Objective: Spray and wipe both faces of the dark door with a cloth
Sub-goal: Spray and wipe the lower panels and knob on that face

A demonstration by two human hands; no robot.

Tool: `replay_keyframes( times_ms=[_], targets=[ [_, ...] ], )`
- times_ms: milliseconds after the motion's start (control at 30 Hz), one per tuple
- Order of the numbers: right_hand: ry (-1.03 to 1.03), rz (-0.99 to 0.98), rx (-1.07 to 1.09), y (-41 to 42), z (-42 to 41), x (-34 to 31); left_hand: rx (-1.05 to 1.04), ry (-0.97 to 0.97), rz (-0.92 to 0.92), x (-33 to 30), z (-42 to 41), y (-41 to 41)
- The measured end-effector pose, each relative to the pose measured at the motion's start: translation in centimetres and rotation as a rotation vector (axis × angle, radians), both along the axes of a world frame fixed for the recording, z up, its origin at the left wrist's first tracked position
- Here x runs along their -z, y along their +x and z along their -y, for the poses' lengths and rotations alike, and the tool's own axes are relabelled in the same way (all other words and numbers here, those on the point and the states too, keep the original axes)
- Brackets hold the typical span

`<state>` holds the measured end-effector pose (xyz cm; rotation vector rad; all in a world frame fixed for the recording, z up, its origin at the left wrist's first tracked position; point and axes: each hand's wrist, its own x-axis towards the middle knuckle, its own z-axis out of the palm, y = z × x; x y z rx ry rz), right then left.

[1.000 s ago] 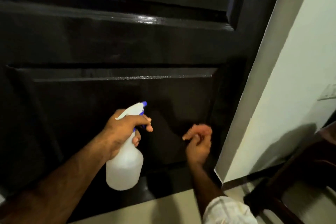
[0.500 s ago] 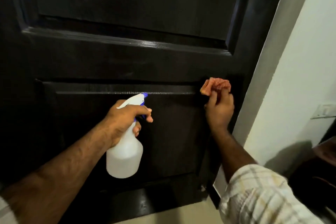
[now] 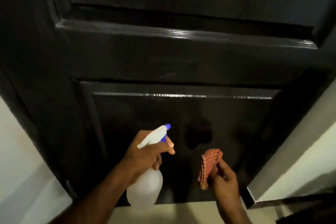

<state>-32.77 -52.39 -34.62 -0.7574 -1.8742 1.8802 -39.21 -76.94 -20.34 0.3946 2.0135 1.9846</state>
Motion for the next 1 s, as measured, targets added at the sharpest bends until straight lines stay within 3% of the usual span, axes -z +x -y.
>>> replay_keyframes(
  times_ms=[267,467,633,800,1000],
  targets=[
    [-0.033,-0.073,-0.13,-1.5,5.3,-14.2,-0.098,0.036,0.073,-7.6,1.8,-1.8],
    [0.001,-0.15,0.088,-1.2,2.9,-19.4,0.01,0.056,0.047,-12.3,-2.0,-1.3],
    [0.096,-0.246,0.325,0.1,-2.7,-22.4,0.08,0.1,0.039,-14.3,-7.2,0.1],
    [0.262,-0.29,0.461,2.4,-13.9,-24.2,0.124,0.057,-0.018,-15.2,-14.9,2.2],
    [0.431,-0.252,0.401,4.4,-21.9,-25.6,0.093,0.07,-0.062,-18.6,-23.5,4.3]
  ],
)
